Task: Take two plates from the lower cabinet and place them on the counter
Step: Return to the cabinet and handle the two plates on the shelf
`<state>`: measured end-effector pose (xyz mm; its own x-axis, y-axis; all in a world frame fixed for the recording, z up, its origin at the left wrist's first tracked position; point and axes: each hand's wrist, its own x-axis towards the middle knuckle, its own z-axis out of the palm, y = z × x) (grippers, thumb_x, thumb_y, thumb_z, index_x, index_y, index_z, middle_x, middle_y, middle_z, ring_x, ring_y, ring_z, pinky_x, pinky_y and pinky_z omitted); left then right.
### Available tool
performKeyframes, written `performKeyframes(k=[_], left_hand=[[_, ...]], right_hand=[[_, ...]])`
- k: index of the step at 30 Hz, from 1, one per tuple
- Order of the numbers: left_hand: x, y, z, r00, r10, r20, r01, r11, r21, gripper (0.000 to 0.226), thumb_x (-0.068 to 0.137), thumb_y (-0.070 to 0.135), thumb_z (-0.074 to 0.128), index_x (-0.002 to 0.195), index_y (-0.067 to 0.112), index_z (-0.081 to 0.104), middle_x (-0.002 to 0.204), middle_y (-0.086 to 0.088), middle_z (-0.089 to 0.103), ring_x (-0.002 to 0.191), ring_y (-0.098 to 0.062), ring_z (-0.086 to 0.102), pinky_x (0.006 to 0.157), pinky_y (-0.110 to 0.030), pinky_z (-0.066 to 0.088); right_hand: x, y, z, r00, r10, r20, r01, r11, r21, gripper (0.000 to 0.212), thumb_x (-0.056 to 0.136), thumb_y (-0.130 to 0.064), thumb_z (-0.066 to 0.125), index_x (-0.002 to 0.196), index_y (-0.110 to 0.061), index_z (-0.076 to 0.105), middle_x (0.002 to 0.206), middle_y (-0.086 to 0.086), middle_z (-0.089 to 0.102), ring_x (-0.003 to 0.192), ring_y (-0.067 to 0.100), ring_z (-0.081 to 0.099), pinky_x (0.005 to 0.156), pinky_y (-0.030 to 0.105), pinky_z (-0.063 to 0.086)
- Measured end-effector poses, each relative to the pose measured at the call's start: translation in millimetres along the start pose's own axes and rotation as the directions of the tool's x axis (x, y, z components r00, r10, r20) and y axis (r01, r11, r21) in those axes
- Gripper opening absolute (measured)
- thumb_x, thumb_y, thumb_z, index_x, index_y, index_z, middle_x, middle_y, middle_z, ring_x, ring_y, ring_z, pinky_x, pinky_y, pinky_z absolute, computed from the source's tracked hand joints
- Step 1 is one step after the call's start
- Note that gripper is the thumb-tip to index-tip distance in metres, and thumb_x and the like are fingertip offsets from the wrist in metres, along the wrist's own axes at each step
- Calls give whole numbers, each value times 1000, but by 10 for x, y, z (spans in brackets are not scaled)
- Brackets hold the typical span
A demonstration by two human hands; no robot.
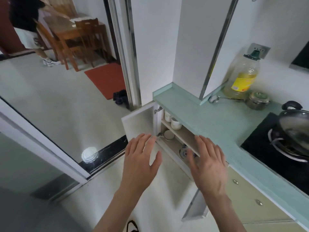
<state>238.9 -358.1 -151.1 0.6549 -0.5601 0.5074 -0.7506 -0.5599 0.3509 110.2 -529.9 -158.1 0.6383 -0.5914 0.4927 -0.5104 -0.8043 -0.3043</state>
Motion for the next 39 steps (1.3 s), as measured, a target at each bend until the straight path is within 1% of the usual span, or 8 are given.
performKeyframes(k=[7, 12, 16, 21, 26, 29, 35, 39], left_hand=[[619, -694, 227, 990, 94, 110, -84, 992, -93, 40, 100, 38, 57, 132, 15, 63, 134, 0, 63, 134, -21, 52, 109, -46, 44], [842, -930, 448, 968, 175, 182, -150, 979, -140, 40, 100, 38, 57, 134, 17, 62, 136, 1, 61, 137, -19, 49, 112, -43, 43], [1037, -1020, 753, 953, 204, 225, -168, 972, -166, 41, 98, 38, 59, 134, 17, 62, 137, -1, 61, 137, -19, 48, 112, -44, 43], [1349, -1032, 1201, 936, 264, 233, -213, 952, -222, 41, 97, 32, 64, 132, 13, 64, 137, -4, 63, 134, -22, 53, 110, -46, 45], [1629, -1062, 1660, 892, 363, 270, -296, 920, -259, 39, 98, 29, 62, 132, 9, 65, 136, -6, 63, 135, -24, 53, 108, -48, 45], [1799, -1131, 1991, 870, 401, 286, -325, 904, -277, 40, 98, 28, 62, 132, 8, 64, 137, -7, 63, 136, -25, 53, 109, -49, 45], [1965, -1261, 2635, 850, 397, 345, -294, 903, -314, 40, 98, 26, 64, 133, 9, 64, 137, -6, 62, 137, -25, 52, 111, -46, 43], [1957, -1395, 3166, 836, 424, 349, -296, 883, -364, 39, 98, 26, 62, 133, 8, 64, 137, -6, 62, 135, -28, 54, 111, -46, 43]], right_hand=[[301, -417, 407, 977, 211, -30, -212, 976, -57, 51, 101, -43, 51, 141, -14, 59, 141, 6, 63, 131, 29, 58, 116, 45, 36], [398, -436, 618, 956, 291, -41, -294, 951, -96, 52, 101, -43, 50, 142, -12, 58, 142, 8, 62, 132, 32, 57, 112, 50, 40], [451, -328, 789, 925, 375, -61, -380, 917, -122, 53, 102, -44, 50, 144, -12, 57, 145, 8, 61, 133, 32, 56, 112, 53, 41], [566, -150, 1037, 873, 480, -88, -488, 865, -118, 53, 102, -45, 49, 144, -13, 55, 145, 7, 60, 135, 30, 55, 115, 49, 38], [720, 40, 1332, 792, 599, -117, -609, 788, -91, 55, 102, -48, 46, 144, -13, 55, 145, 8, 60, 136, 30, 54, 117, 48, 36], [814, 155, 1565, 769, 629, -117, -639, 765, -88, 56, 103, -50, 44, 144, -13, 55, 145, 8, 60, 135, 29, 54, 114, 50, 39], [799, 412, 2032, 726, 680, -101, -686, 709, -160, 52, 101, -45, 52, 143, -14, 56, 144, 7, 60, 132, 30, 56, 110, 48, 42], [686, 571, 2462, 687, 719, -108, -725, 668, -167, 51, 101, -44, 52, 142, -14, 56, 142, 7, 61, 128, 31, 57, 107, 47, 41]])
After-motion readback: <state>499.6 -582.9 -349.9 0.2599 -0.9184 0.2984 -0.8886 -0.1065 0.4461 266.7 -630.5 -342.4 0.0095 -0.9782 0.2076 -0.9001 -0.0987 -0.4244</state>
